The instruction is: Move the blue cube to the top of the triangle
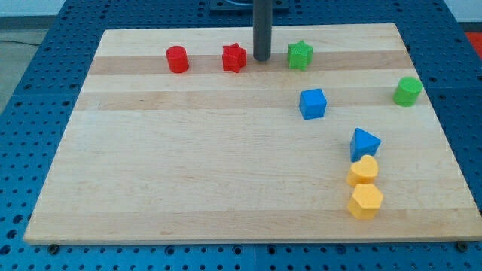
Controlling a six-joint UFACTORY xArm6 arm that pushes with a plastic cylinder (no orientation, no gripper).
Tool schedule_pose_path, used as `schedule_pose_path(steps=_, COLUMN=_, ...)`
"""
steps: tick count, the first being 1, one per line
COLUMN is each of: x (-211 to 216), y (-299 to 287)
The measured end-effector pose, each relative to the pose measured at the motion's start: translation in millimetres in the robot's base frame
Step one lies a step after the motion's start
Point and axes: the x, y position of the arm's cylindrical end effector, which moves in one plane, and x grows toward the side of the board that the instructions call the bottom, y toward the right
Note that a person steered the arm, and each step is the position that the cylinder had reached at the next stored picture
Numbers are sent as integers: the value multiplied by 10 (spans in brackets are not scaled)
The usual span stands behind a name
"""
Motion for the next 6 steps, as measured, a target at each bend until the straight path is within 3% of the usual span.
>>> schedule_pose_path(steps=1, x=446, y=99)
schedule_pose_path(steps=2, x=639, y=413)
schedule_pose_path(steps=3, x=752, y=259)
schedule_pose_path(steps=5, x=1173, y=1113)
schedule_pose_path(steps=6, x=1091, y=845)
